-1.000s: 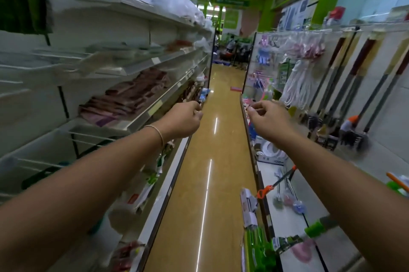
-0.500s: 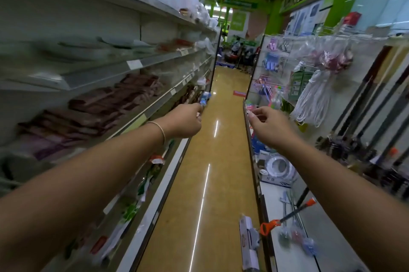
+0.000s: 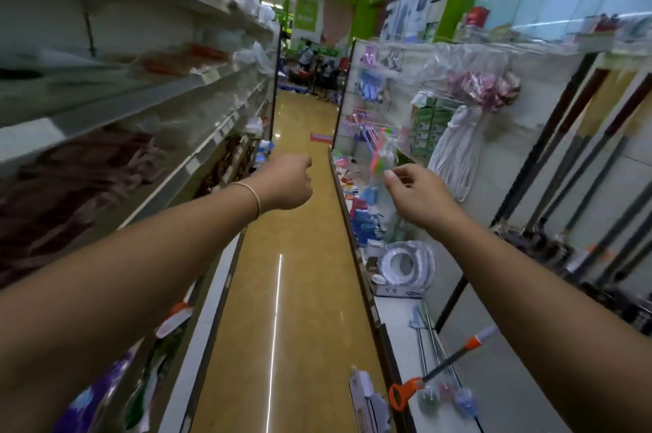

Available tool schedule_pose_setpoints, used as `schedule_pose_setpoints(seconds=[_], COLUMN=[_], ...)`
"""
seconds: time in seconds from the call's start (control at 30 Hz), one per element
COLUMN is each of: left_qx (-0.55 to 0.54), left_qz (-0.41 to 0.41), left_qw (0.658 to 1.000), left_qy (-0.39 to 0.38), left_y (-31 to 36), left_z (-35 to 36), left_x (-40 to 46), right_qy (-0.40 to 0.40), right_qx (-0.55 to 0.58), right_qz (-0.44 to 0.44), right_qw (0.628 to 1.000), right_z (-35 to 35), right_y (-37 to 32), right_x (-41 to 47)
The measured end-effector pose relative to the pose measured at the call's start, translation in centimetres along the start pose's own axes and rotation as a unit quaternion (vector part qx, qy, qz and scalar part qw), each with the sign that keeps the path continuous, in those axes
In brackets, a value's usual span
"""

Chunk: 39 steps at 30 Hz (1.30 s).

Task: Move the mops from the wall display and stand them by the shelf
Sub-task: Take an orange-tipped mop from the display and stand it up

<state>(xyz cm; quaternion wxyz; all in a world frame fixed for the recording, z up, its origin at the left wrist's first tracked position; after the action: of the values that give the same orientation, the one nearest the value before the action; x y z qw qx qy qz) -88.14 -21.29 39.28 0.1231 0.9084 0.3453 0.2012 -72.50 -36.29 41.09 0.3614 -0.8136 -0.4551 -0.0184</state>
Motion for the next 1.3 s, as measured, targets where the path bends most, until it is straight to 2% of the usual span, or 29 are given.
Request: schedule_pose_setpoints(seconds=[0.2, 0.47, 0.63, 0.77, 0.83, 1.1, 1.3], left_qx=[-0.055, -0.033, 0.094, 0.240, 0.260, 0.177, 0.103], left_qz=[0.028, 0.038, 0.086, 0.161, 0.200, 0.325, 0.431], left_qw=[0.998, 0.999, 0.992, 0.957, 0.944, 0.925, 0.881], left_qy=[-0.012, -0.014, -0.025, -0.019, -0.017, -0.087, -0.166], left_y=[-0.6, -0.9, 1.9, 5.4, 7.1, 16.1, 24.1], left_z=[4.3, 8.9, 12.1, 17.1, 19.9, 31.8, 39.5], left_x=[8.2, 21.9, 30.6, 35.7, 38.0, 45.3, 48.0], right_qy=[0.033, 0.032, 0.028, 0.035, 0.026, 0.007, 0.006], right_qx=[0.024, 0.042, -0.020, -0.143, -0.200, -0.282, -0.284], right_qz=[0.048, 0.054, 0.075, 0.079, 0.082, 0.188, 0.311], right_qw=[0.998, 0.997, 0.997, 0.986, 0.976, 0.941, 0.907], right_z=[1.5, 5.5, 5.5, 4.5, 4.2, 2.4, 0.3], right_y=[4.6, 11.8, 18.0, 23.1, 25.7, 38.1, 45.0], right_x=[8.1, 21.2, 28.5, 31.8, 32.9, 32.8, 29.8])
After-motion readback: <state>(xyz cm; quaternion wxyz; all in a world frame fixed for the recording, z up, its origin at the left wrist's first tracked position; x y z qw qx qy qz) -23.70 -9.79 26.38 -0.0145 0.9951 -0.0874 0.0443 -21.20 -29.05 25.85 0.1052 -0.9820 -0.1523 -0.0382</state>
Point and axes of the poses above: each hand's wrist, its own x-axis towards the middle knuckle, its own z-axis out of the palm, y = z × x, the point moved 8 cm from there along x, towards the middle knuckle, and after that the axes turned 2 degrees about -x, right-handed, at the moved point
